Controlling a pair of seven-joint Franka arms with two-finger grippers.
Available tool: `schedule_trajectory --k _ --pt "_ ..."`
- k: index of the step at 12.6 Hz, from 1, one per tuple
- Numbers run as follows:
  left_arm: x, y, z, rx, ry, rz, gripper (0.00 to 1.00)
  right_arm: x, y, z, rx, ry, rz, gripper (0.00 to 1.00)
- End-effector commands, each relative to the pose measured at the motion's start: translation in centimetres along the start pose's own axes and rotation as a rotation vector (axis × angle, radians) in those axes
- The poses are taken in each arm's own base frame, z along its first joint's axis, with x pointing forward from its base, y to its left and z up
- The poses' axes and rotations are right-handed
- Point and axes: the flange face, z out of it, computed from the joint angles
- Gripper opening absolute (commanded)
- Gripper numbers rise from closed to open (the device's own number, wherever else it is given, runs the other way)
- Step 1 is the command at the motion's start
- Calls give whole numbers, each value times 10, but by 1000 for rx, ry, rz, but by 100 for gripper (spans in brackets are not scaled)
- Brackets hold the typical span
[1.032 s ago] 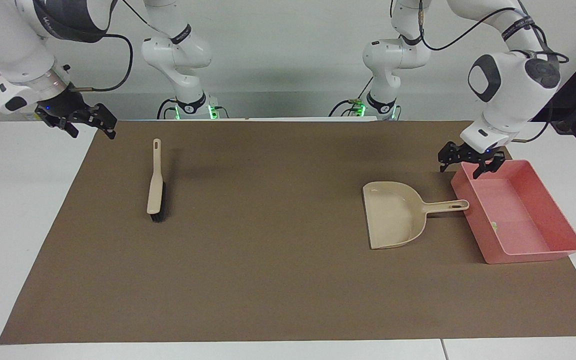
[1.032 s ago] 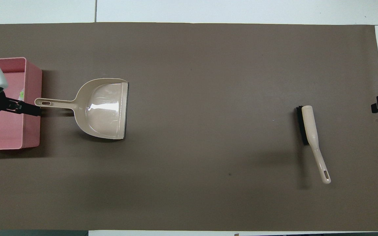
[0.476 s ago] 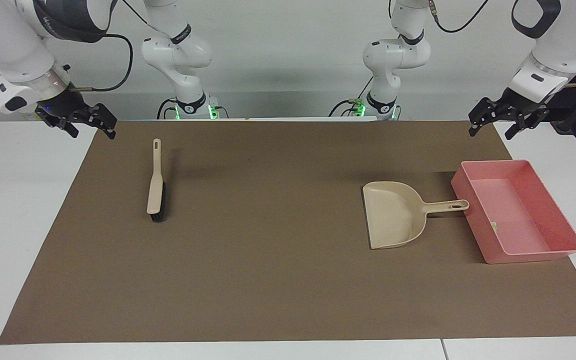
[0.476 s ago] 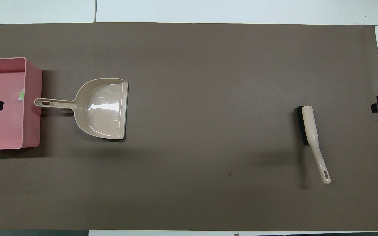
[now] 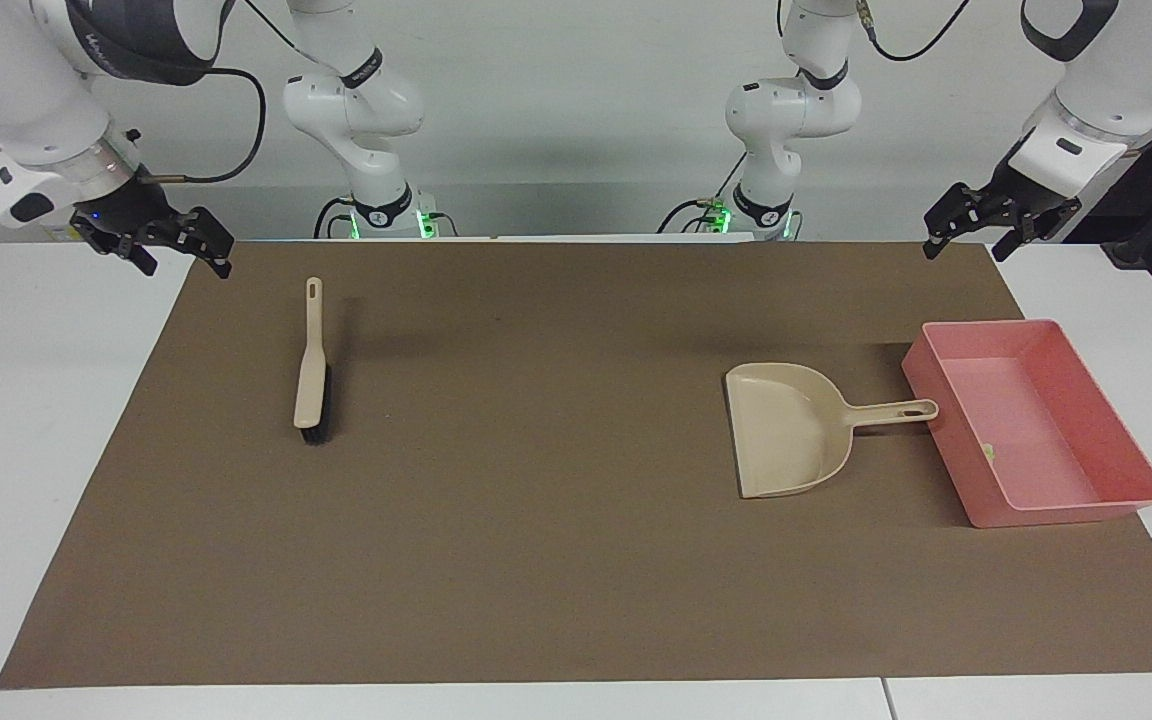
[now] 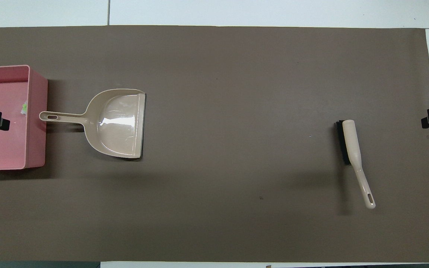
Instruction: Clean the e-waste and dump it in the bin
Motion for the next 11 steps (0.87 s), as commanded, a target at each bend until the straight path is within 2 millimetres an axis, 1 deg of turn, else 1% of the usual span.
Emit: schedule_trajectory --k 1,9,11 --pt "-2 0 -7 41 8 -7 99 -6 2 0 17 -3 -17 99" --pt "0 2 -5 39 32 26 99 -6 2 0 17 -3 -17 99" --pt "-3 -4 -5 36 18 7 99 -6 2 0 17 -3 -17 99"
